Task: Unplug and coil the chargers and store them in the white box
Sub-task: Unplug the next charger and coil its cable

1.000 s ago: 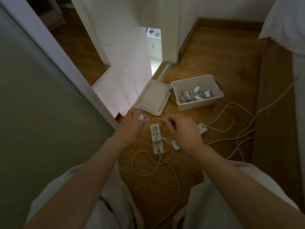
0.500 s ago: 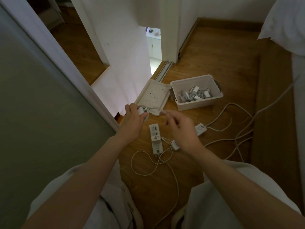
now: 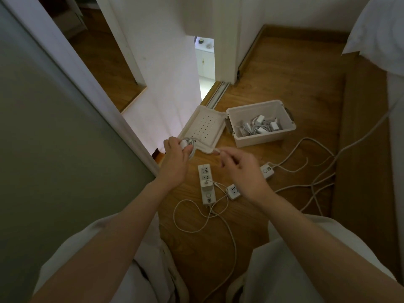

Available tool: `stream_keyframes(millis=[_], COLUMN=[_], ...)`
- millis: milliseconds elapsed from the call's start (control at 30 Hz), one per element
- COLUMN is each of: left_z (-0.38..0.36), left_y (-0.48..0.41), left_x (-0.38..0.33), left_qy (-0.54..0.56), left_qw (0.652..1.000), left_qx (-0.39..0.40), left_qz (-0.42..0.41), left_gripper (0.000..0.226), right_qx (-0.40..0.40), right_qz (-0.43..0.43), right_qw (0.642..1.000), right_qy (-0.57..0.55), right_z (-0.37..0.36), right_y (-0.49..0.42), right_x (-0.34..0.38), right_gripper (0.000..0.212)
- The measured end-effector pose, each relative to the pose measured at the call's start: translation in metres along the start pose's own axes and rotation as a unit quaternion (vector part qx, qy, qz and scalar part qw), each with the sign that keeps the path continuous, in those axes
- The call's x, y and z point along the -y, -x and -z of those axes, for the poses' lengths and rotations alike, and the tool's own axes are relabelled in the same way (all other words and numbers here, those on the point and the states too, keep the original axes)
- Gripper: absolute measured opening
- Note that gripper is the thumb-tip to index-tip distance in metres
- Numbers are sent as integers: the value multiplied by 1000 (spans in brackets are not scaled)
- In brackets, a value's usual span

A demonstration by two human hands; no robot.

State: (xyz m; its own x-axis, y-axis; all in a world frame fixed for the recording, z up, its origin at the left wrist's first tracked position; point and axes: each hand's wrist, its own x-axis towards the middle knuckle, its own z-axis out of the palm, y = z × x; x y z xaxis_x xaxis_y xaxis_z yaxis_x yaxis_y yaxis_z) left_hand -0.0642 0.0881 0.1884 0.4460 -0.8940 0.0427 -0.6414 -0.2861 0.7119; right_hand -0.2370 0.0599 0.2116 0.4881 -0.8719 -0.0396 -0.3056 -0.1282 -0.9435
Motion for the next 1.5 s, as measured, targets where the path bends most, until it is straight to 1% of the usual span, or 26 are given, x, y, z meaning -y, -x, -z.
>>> stream_keyframes(millis=[100,167,267,300,367,433,500,600,633,700,767,800,833,900,933,967,1000,1033,1067,1100,1133,1200,1267,1333,1433,1500], left_z=[1,3,2,2,3,4,5,9,10,12,13,14,16,19,21,23,23,24,23,21,18,13,10,13,19,24], left_y=[-4,-2,1,2,4,6,9,9,8,7,5,4,3,1,1,2,3,5,7,8,9,9,9,7,1,-4], left_x=[-9,-20,-28,-31,-38,-41,-42,-40,-39,-40,-39,-37,-35,-31,-30,-30,-28,-29,-29,-28,-27,-25,-25,-30,-22,-9], left_qy=[114,190,254,309,458,560,613,655,655,641,619,599,577,543,518,473,399,301,208,143,109,82,65,38,-81,-135], left_qw=[991,972,941,919,845,777,738,698,699,716,739,758,776,803,820,848,887,925,945,949,943,935,936,941,947,947], left_qx=[-1,21,34,32,35,45,61,82,87,93,110,118,126,143,148,154,167,193,233,275,311,342,343,337,309,290], left_qz=[73,137,221,242,274,285,275,277,275,261,242,232,221,199,192,181,162,130,94,64,50,44,37,25,-15,-32], left_gripper=[23,26,36,37,38,40,39,36,36,37,42,45,49,49,43,35,29,26,27,30,33,36,36,33,29,33], right_qx=[77,100,124,135,158,172,174,164,167,167,162,161,165,167,164,161,159,159,158,155,151,139,117,91,53,24], right_qz=[129,159,176,181,179,162,149,158,161,153,125,112,104,75,52,35,28,23,19,13,9,6,14,45,124,130], right_qw=[979,967,949,943,929,922,925,923,917,905,904,903,899,893,893,888,878,866,862,863,866,865,867,872,865,876], right_qy=[135,174,229,245,283,307,304,309,324,359,375,382,392,411,416,429,451,473,482,480,478,483,484,479,483,463], right_z=[-11,-14,-13,-13,-14,-15,-15,-15,-15,-15,-10,-6,-2,7,11,14,15,16,16,16,16,16,18,19,17,16], right_y=[5,4,2,2,2,2,2,0,-2,-5,-8,-9,-10,-12,-13,-15,-16,-17,-17,-17,-17,-17,-18,-17,-13,-11], right_x=[-9,-13,-16,-18,-21,-24,-25,-29,-33,-38,-40,-39,-39,-41,-43,-46,-49,-51,-51,-50,-50,-48,-45,-39,-29,-25], right_gripper=[34,40,44,45,45,44,45,46,48,46,27,18,14,20,25,28,29,31,36,41,44,43,40,33,30,29])
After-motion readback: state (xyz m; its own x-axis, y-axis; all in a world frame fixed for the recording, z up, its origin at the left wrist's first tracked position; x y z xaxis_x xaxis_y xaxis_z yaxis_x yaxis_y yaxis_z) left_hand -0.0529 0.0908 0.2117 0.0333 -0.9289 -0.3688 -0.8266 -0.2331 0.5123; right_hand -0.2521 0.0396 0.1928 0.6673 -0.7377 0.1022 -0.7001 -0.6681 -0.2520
